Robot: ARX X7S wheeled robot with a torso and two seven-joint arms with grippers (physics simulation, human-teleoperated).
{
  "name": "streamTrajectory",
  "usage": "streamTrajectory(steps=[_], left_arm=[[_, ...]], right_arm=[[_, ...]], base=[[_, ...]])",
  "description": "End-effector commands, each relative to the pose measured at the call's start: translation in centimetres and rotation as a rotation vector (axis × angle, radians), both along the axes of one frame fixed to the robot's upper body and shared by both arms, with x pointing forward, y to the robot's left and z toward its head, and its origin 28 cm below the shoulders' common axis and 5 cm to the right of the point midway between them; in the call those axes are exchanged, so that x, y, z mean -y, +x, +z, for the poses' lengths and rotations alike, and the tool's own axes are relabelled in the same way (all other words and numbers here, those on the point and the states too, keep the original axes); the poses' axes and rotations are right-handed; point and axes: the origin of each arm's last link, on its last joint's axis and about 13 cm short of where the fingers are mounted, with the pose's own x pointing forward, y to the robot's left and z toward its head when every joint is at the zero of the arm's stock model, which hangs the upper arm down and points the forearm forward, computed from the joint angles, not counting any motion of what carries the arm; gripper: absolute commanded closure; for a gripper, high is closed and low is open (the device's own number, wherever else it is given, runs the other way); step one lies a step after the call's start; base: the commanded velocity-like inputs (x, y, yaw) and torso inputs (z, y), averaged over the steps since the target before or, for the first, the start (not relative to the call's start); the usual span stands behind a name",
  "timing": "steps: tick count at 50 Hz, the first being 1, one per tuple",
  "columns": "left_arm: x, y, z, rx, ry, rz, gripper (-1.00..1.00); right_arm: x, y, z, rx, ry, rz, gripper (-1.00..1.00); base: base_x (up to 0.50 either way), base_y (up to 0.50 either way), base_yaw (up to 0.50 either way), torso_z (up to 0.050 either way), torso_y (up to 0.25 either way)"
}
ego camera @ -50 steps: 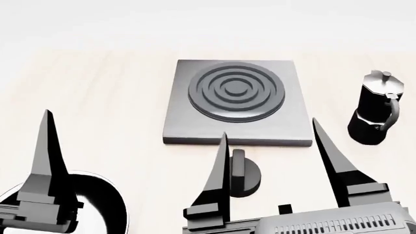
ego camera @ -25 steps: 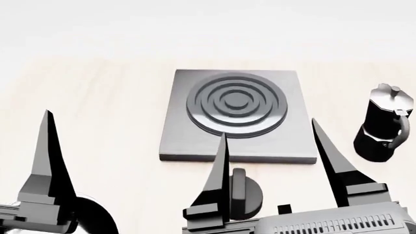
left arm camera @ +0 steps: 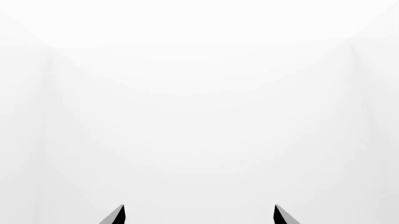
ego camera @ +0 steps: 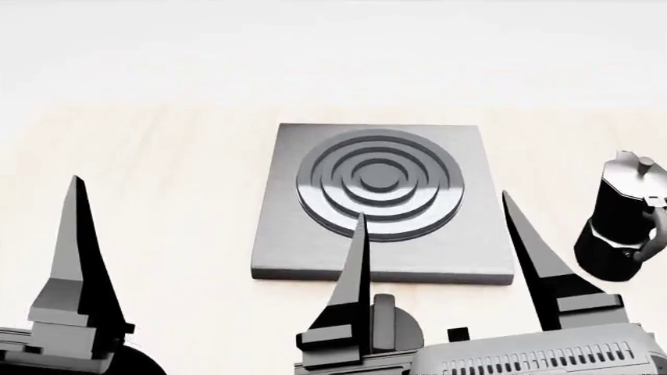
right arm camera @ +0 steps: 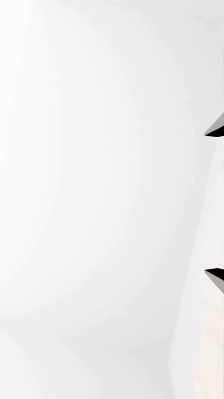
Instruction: Turn on the stove.
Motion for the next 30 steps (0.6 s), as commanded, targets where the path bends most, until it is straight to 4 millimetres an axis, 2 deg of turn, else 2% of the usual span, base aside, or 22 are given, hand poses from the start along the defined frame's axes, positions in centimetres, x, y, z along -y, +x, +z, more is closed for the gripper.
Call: streamTrajectory(steps=[1, 17, 30], left_arm=[[0.0, 0.1, -0.1, -0.002, 0.003, -0.001, -1.0], [0.0, 0.1, -0.1, -0.003, 0.001, 0.002, -1.0], [-0.1, 0.1, -0.1, -0.004, 0.002, 0.004, -1.0]], right_arm=[[0.1, 0.3, -0.4, -0.02, 0.006, -0.005, -1.0], [0.3, 0.9, -0.8, -0.096, -0.002, 0.001, -1.0], [0.3, 1.8, -1.9, -0.188, 0.003, 0.011, -1.0]], base=[[0.0, 0.0, 0.0, 0.0, 0.0], [0.0, 0.0, 0.0, 0.0, 0.0], [0.0, 0.0, 0.0, 0.0, 0.0]])
